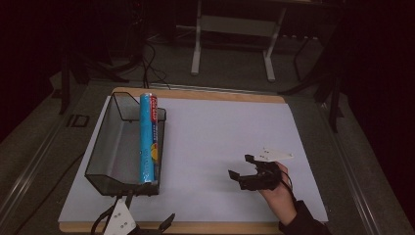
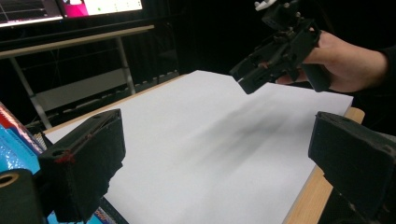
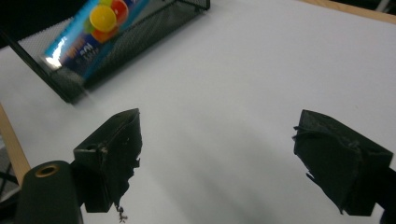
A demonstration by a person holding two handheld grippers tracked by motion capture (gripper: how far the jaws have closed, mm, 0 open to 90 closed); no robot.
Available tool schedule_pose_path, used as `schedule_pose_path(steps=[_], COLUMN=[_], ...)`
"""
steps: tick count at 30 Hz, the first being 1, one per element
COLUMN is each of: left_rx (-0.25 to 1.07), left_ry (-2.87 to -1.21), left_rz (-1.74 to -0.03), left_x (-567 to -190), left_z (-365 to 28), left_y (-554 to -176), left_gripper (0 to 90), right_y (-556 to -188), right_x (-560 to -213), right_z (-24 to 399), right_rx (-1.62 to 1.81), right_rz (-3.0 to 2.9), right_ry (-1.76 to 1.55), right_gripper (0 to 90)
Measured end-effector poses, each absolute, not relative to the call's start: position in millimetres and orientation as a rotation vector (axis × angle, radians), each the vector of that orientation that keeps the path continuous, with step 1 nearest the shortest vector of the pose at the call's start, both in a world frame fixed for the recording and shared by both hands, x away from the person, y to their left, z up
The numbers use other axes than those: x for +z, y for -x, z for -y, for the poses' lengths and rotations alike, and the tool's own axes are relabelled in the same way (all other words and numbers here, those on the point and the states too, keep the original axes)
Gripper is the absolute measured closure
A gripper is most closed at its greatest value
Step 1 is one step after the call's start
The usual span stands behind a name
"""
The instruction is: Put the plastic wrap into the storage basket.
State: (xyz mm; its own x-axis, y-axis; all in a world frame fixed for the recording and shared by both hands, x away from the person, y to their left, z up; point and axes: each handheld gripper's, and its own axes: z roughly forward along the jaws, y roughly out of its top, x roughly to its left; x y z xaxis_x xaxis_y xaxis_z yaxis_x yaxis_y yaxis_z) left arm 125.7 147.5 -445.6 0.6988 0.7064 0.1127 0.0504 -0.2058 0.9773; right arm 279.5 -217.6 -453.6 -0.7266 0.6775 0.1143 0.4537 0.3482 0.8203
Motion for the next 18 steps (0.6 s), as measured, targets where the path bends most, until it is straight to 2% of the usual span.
schedule_pose_path(steps=[8,18], left_rx=[0.68,0.68], left_ry=[-1.682,-1.675], left_rz=[-0.615,-0.614], left_x=[-444,-443], left_z=[-149,-150], left_y=[-123,-122], left_gripper=[4.5,4.5], right_y=[-277,-275], right_x=[-473,-473], right_z=[217,212], right_rx=[1.274,1.297], right_rz=[-2.413,-2.395], right_ry=[-0.985,-0.931], right_gripper=[15.1,15.2])
